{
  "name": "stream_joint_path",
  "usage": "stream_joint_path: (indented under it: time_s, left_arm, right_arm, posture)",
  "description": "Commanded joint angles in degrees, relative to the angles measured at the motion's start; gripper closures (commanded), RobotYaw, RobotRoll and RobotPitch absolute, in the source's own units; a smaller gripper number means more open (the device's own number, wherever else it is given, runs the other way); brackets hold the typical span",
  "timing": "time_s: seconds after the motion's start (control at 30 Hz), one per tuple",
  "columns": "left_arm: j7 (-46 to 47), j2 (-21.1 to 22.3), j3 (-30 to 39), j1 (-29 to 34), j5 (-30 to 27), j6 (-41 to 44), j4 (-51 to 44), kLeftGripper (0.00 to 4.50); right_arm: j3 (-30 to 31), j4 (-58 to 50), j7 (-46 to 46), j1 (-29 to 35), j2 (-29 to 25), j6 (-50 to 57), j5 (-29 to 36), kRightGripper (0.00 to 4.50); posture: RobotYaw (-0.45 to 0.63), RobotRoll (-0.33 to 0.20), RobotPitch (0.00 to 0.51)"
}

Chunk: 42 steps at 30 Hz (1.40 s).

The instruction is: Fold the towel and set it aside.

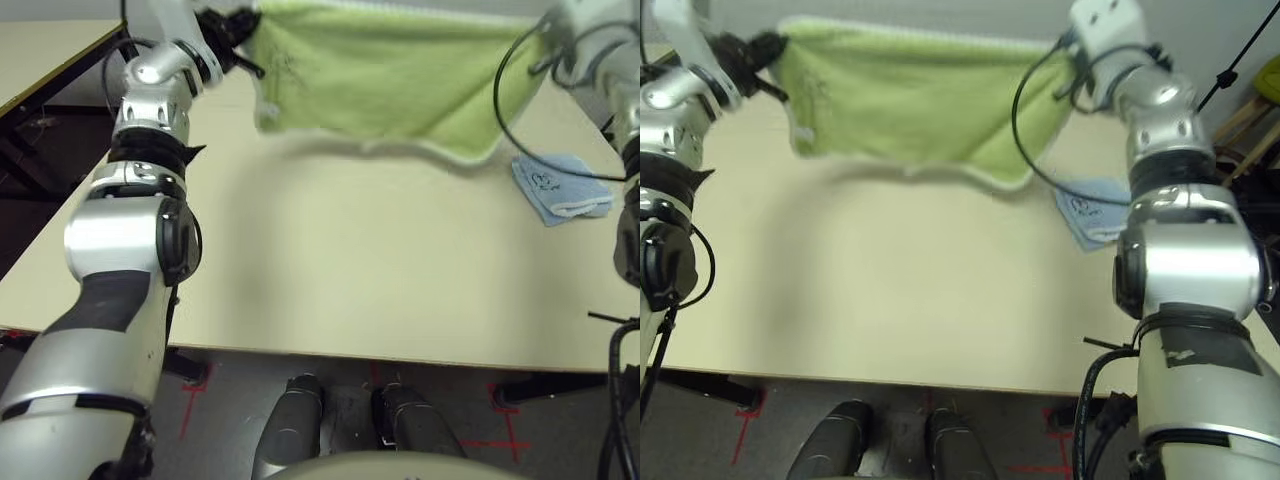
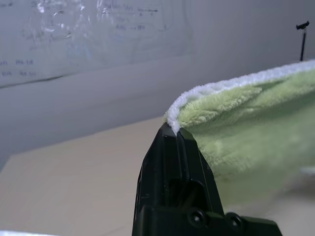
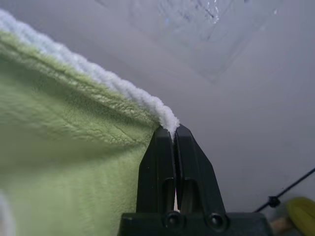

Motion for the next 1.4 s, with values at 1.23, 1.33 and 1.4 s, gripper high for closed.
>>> stream_joint_path:
  time_s: [1.23,1.33,1.4]
  left_arm:
    - [-30.90,18.85,-15.40,46.89,-3.26,32.11,-44.05,4.48]
    - [-25.17,15.68,-17.29,41.21,1.53,23.77,-33.33,4.48]
    - [-21.99,13.69,-18.18,38.34,3.70,19.61,-26.73,4.48]
  right_arm:
    - [11.11,-44.00,41.14,45.87,-13.36,27.97,2.36,4.50]
    - [12.73,-34.47,35.55,40.91,-9.55,19.27,-0.97,4.50]
    - [13.22,-29.13,32.14,38.27,-6.95,14.86,-2.25,4.50]
  posture:
    - [0.10,0.000,0.112]
    - [0.11,0.000,0.110]
    - [0.11,0.000,0.110]
